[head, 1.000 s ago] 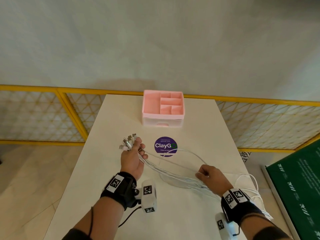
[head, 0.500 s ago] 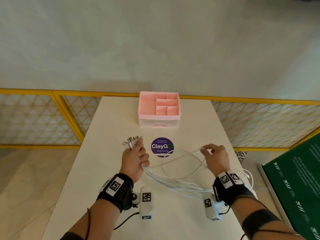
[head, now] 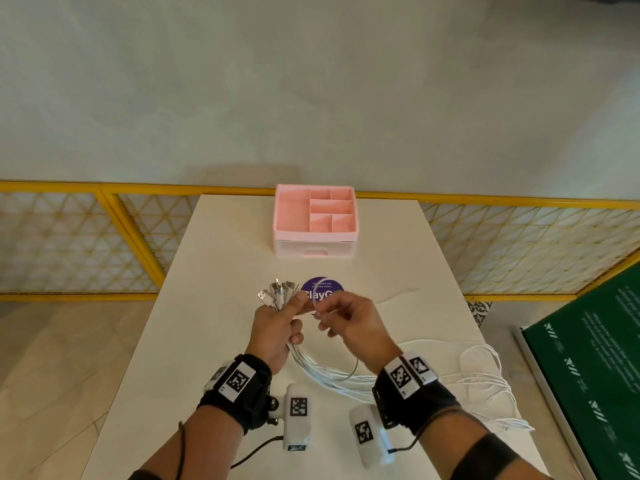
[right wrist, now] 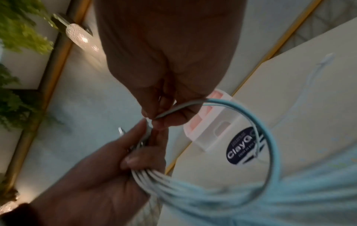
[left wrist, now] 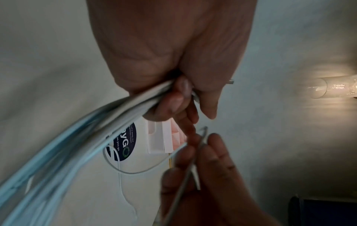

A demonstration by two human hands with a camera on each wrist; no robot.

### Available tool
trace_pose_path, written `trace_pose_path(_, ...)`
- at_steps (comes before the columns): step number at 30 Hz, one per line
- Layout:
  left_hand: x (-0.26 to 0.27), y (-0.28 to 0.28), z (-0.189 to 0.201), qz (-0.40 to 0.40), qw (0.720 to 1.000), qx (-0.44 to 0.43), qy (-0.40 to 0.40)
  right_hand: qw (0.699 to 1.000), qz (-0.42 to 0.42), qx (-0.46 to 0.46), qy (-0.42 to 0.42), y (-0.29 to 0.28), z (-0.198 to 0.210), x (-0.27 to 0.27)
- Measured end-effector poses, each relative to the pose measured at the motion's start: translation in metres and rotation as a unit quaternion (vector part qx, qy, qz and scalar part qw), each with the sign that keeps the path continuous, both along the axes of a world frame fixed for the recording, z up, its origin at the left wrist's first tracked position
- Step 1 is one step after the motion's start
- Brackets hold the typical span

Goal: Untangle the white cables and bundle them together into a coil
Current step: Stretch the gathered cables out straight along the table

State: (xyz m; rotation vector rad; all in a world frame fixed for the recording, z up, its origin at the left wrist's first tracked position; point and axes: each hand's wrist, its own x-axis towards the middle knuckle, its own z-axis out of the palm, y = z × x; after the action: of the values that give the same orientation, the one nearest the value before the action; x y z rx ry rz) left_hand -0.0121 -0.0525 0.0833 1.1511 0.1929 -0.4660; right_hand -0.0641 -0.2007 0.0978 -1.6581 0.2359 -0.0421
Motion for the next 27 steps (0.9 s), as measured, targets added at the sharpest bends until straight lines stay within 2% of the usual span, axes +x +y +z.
trace_pose_path(4, 0.002, 0.001, -0.006, -0.013, 0.999, 0.034, -0.016, 0.998, 0.032, 0.011, 0.059, 0.008, -0.022, -0.005)
trace_pose_path(7, 0.002, 0.002, -0.009, -0.025, 0.999, 0.037, -0.02, 0.995, 0.011, 0.013, 0.099, 0.005, -0.025, -0.002)
trace_pose_path(9, 0.001, 0.002, -0.01, -0.035, 0.999, 0.038, -0.017, 0.992, -0.016, 0.076, 0.102, -0.003, -0.019, 0.004)
trace_pose_path(12, -0.001, 0.002, -0.011, -0.06, 0.997, 0.045, -0.017, 0.973, -0.056, 0.22, 0.053, -0.016, 0.004, 0.016)
trace_pose_path(15, -0.004, 0.001, -0.015, -0.08, 0.994, 0.077, -0.008, 0.952, -0.117, 0.283, 0.012, -0.029, 0.024, 0.032)
trace_pose_path(18, -0.007, 0.001, -0.022, -0.08, 0.989, 0.123, 0.006, 0.949, -0.158, 0.271, -0.021, -0.043, 0.035, 0.042)
trace_pose_path(21, -0.007, 0.004, -0.027, -0.07, 0.989, 0.13, 0.021, 0.945, -0.213, 0.246, -0.033, -0.06, 0.035, 0.041)
trace_pose_path(23, -0.004, 0.01, -0.029, -0.053, 0.99, 0.125, 0.036, 0.939, -0.27, 0.214, -0.017, -0.08, 0.026, 0.034)
trace_pose_path(27, 0.001, 0.024, -0.035, -0.025, 0.992, 0.102, 0.065, 0.906, -0.376, 0.191, 0.035, -0.135, -0.004, 0.009)
